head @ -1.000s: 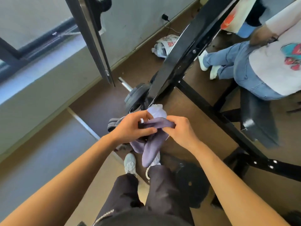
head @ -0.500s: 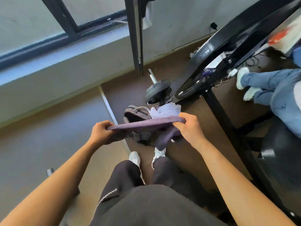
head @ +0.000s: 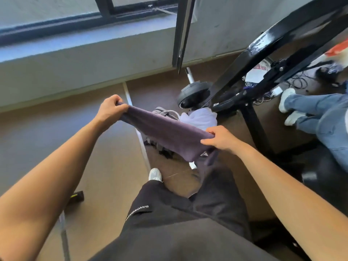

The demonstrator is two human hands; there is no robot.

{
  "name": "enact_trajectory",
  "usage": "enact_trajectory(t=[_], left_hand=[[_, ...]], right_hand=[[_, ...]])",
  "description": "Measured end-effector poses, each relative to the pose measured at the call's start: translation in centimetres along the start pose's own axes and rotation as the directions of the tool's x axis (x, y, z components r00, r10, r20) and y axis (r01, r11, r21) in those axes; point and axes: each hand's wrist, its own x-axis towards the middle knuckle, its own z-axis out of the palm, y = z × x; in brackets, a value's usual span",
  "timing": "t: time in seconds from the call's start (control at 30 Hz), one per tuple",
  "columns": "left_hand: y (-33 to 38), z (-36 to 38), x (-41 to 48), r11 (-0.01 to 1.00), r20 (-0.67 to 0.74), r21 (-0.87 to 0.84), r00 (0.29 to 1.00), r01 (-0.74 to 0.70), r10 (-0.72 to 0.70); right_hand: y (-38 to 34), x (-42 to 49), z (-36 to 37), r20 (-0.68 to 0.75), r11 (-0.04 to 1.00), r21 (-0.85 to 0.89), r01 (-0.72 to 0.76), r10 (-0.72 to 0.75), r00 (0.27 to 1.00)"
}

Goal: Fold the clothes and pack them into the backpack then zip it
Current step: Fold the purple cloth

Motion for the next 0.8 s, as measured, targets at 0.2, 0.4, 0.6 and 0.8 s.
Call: enact_trajectory(t=[0.2,0.4,0.6,0.8], left_hand=[[-1.5,2.5,-1.1,0.983,-0.304,-0.152,0.941,0.106,-0.149],[-4.6,9.7,-1.4,0.92,-0.383,-0.341,0.865,0.193,-0.324],[-10.9,15.5,-0.1,0.791,-0.477,-0.566,0.69,0.234,-0.545],[-16.9,20.7,2.3,0.817,-0.526,-0.552,0.689,0.169,-0.499]], right_hand=[[0.1,2.9,1.0,0.139,0.991,0.107,0.079,-0.094,0.986],[5.2,9.1,5.8,0.078,0.95,0.305,0.065,-0.093,0.993],[11.4,16.3,10.9,0.134,0.972,0.118,0.203,-0.218,0.967],[17.3,20.3,16.3,0.186,0.968,-0.027,0.25,-0.241,0.953]])
